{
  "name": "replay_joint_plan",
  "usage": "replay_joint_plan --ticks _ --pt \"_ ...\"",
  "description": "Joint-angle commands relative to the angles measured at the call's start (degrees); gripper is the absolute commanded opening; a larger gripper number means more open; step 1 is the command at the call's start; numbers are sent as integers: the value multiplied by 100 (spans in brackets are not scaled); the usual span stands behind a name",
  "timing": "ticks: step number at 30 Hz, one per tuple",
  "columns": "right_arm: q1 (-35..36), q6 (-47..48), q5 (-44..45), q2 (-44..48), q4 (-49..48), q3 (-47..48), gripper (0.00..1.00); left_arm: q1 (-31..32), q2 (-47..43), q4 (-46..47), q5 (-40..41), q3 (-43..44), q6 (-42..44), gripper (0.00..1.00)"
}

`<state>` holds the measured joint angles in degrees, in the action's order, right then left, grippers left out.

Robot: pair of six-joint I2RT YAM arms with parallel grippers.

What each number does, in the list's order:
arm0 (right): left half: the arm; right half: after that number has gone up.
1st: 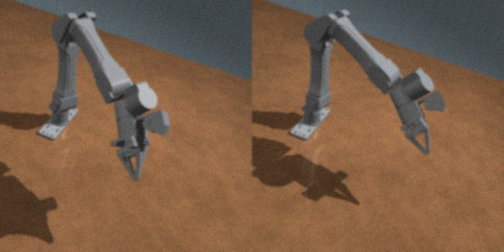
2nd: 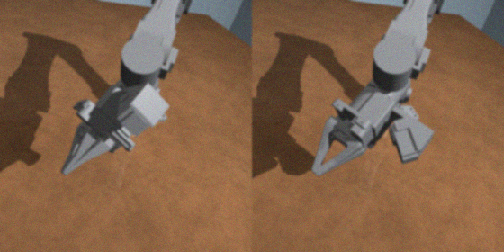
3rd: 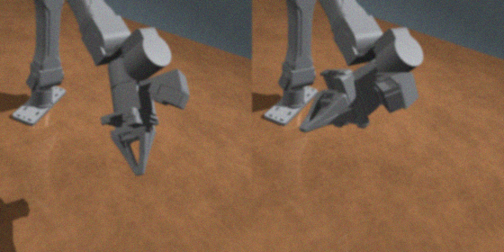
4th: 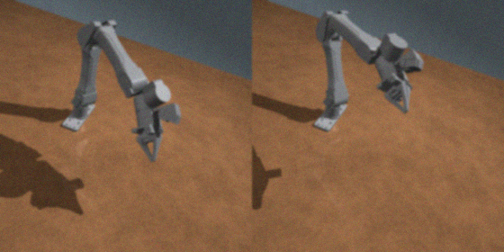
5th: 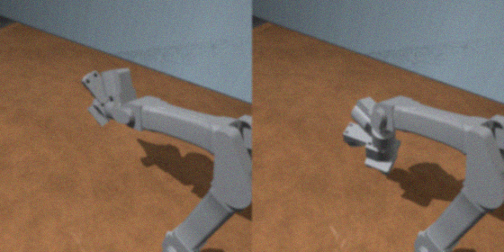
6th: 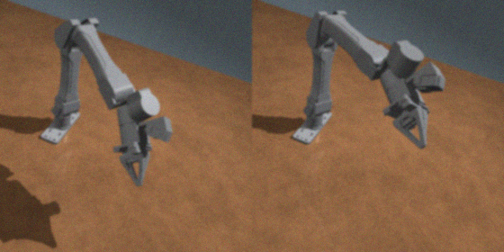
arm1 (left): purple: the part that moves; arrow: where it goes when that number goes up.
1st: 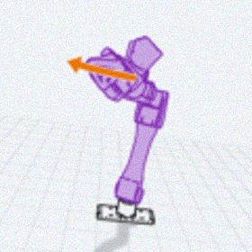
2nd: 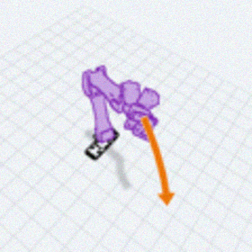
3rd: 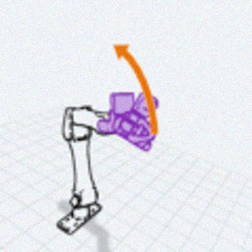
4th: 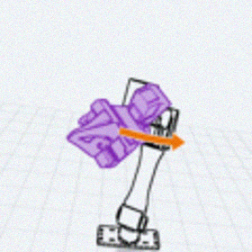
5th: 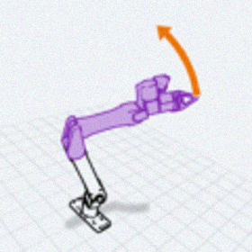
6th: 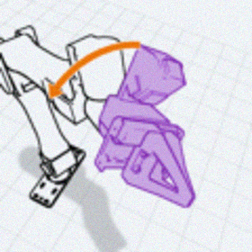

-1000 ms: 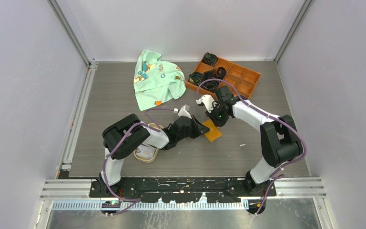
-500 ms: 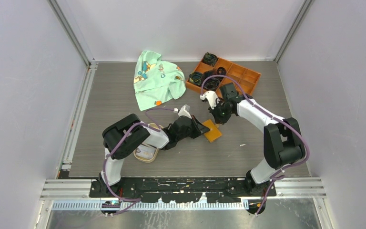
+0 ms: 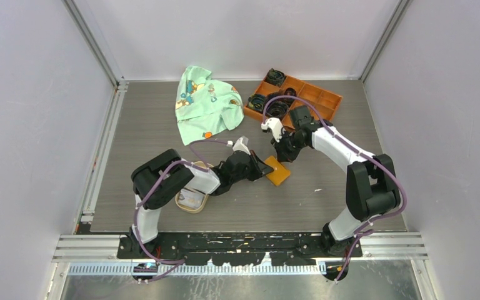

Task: Put the credit cards into the card holder
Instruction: Close the card holder at the center of the board.

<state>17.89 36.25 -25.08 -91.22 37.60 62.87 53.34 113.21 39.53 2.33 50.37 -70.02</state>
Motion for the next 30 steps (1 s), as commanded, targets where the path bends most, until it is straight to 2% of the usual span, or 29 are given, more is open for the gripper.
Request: replay_joint_plan --ticks 1,7,30 --pt "25 495 -532 15 293 190 1 -43 -221 -468 77 -199 252 0" --pt "90 798 -516 -60 432 48 1 -39 -231 -332 -19 -245 234 0" --pt "440 939 -378 -287 468 -154 1 -35 -14 64 -207 -282 261 0"
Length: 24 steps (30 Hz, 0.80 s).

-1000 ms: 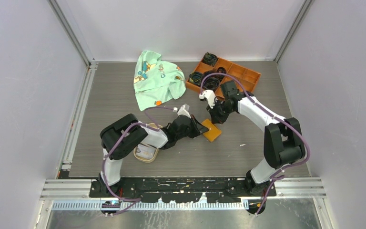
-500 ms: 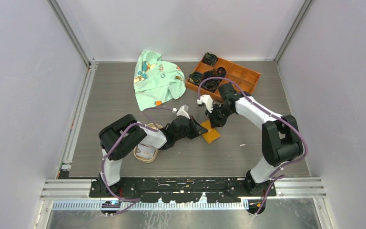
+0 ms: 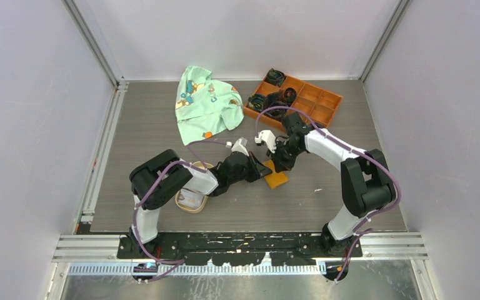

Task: Put the credit cards into the card holder
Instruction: Close the card holder at the center of the board.

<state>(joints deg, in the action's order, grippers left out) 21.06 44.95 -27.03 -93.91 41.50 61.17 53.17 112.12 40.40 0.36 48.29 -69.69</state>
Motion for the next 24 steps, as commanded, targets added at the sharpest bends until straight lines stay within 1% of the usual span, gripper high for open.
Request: replay_joint_plan --ticks 1,5,8,11,14,19,24 --pt "130 53 -181 -40 78 26 1 -17 104 -13 -10 -69 228 0" --pt "143 14 -141 -118 71 33 1 -24 56 123 -10 -115 283 0" --pt "143 -3 -127 -128 68 51 1 -17 -122 78 -10 -155 430 4" --pt "134 -21 -128 -146 70 53 1 -17 -403 -152 -10 -218 629 10" --pt "132 -29 -134 -167 78 58 1 -17 -688 -450 22 -265 856 12" --pt "121 -73 -164 -180 69 79 1 -13 -894 -843 -8 -272 1083 10" --pt "122 -134 -248 -189 87 119 1 -8 -626 -732 -343 -123 1036 9"
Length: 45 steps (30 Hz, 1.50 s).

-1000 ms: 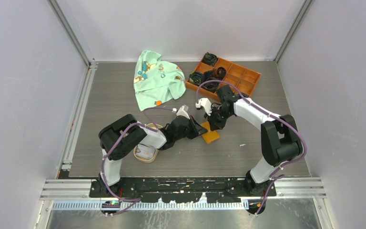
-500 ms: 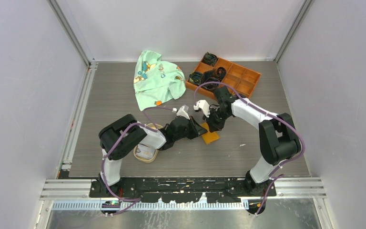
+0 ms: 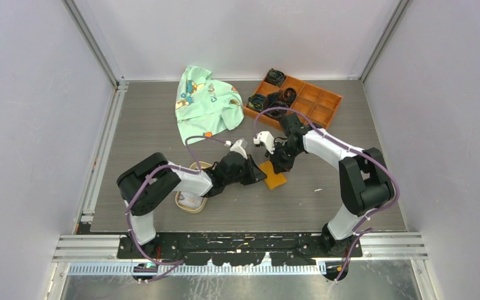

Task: Put the credit cards into the card holder
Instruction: Close the card holder at the center of the board.

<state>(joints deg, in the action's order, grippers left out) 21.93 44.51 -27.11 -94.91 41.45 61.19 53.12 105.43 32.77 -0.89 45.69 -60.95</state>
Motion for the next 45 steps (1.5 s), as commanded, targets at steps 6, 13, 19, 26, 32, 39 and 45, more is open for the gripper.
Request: replay_joint_plan --ticks 6,13,19,26,32,39,45 --pt "39 -169 -363 -98 104 154 1 30 285 -64 -274 384 167 8" --pt "-26 -214 -591 -114 197 232 1 31 370 -170 -246 431 159 5" --pt "-50 -202 -699 -83 250 242 1 34 478 -244 -239 493 159 4" --pt "-68 -117 -813 -89 385 279 1 31 579 -285 -211 510 135 4" --pt "-66 -8 -827 -129 525 303 1 26 645 -342 -164 519 136 3" --pt "-31 -98 -796 -154 466 317 1 31 767 -368 -164 555 140 2" --pt "28 -195 -766 -174 393 314 1 30 831 -359 -153 516 122 1"
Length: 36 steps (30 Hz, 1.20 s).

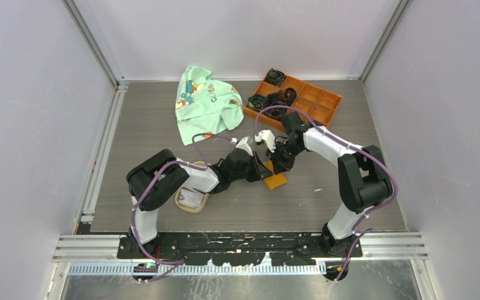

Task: Put the credit cards into the card holder
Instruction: Close the card holder at the center of the board.

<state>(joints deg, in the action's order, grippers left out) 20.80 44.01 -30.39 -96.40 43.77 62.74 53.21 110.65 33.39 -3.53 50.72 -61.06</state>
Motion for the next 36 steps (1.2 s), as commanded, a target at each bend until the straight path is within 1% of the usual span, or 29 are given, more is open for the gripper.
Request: replay_joint_plan --ticks 1,8,16,26,32,36 --pt "161 -142 -429 -40 171 164 1 24 320 -421 115 9 132 1" --pt "271 -159 -362 -81 173 181 1 14 377 -429 159 -19 130 0" --pt "275 -401 -407 1 53 212 1 3 431 -363 133 -90 111 0" --pt "357 -491 -85 -318 11 201 1 -21 433 -265 148 -187 68 0" --pt "377 -543 78 -483 23 203 1 -30 276 -219 160 -267 82 0" --pt "381 -518 159 -523 39 185 1 -54 63 -227 222 -390 124 3"
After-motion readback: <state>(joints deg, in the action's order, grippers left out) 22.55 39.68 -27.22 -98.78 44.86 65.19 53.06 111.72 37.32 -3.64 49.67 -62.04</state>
